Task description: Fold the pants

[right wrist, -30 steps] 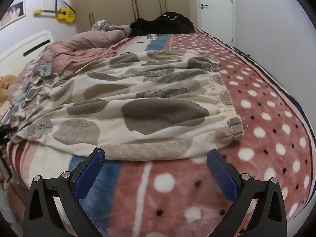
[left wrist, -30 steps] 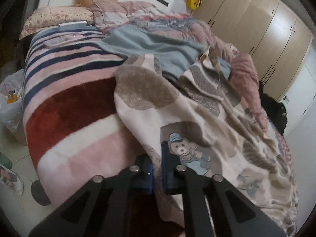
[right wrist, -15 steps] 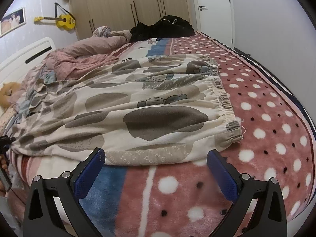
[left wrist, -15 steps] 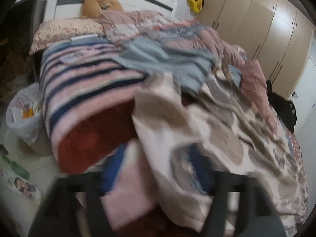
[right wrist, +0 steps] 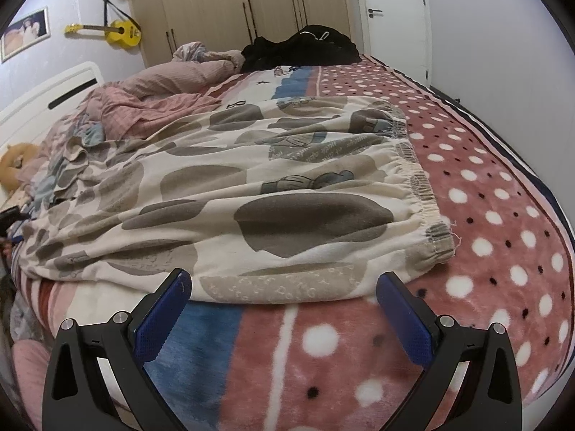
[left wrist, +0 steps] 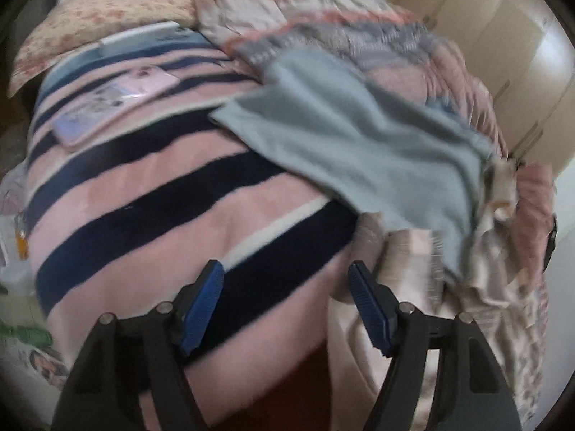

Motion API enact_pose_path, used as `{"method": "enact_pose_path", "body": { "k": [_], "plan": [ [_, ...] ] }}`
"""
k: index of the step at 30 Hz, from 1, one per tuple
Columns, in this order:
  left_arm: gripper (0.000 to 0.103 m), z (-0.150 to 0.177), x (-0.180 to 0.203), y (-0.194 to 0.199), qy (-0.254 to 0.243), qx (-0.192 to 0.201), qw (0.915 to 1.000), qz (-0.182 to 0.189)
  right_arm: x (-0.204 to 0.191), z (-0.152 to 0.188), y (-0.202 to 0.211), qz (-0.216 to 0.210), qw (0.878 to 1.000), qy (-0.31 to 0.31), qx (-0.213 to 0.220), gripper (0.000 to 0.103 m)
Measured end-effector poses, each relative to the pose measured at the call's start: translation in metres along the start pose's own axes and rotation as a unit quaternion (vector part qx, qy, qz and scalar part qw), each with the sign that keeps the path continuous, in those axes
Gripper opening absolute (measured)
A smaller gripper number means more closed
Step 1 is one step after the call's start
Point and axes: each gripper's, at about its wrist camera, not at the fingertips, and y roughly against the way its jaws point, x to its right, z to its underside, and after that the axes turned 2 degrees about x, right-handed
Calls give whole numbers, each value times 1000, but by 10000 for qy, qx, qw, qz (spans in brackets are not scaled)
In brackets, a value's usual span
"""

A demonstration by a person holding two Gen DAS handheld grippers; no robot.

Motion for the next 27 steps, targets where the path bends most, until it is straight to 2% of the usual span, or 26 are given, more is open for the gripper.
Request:
{"method": "enact_pose_path", "body": {
  "k": [1,5,7,9,11,13,14,15,16,20,23,25,27],
  "plan": [
    [68,0,4,-1,-168,89,9998,43,-1,-1,1,-6,10000,18,10,103],
    [60,1,10,3,-264,40,9962,833,-6,-4,4,29,10000,80,49,103],
    [55,2,19,-1,-478,-8,9963,707,-9,-5,2,21,9999,97,37,103],
    [39,1,31,-6,-711,-64,9959,563,-13,-6,0,1,9999,127,18,103],
    [36,-2,39,-10,-830,-91,9945,626,-17,-6,1,-18,9998,186,38,103],
    [29,-3,47,-13,-972,-133,9927,704,-20,-6,3,-11,9997,243,39,103],
    [22,0,48,-12,-1005,-149,9923,713,-20,-6,3,14,9996,268,37,103],
    [8,-1,50,-13,-1029,-177,9918,742,-20,-7,4,38,9996,275,41,103],
    [5,0,52,-13,-1031,-231,9908,841,-19,-7,4,69,9996,260,50,103],
    [4,-1,51,1,-1079,59,9929,494,-15,-8,6,36,9998,150,86,103],
    [4,-9,34,20,-762,477,9959,-23,-16,-8,7,59,9998,173,90,103],
    [4,-14,16,34,-610,769,9944,-380,-17,-8,8,56,9997,197,99,103],
    [4,-17,0,41,-489,889,9924,-690,-17,-8,8,45,9997,215,123,103]
  ]
}}
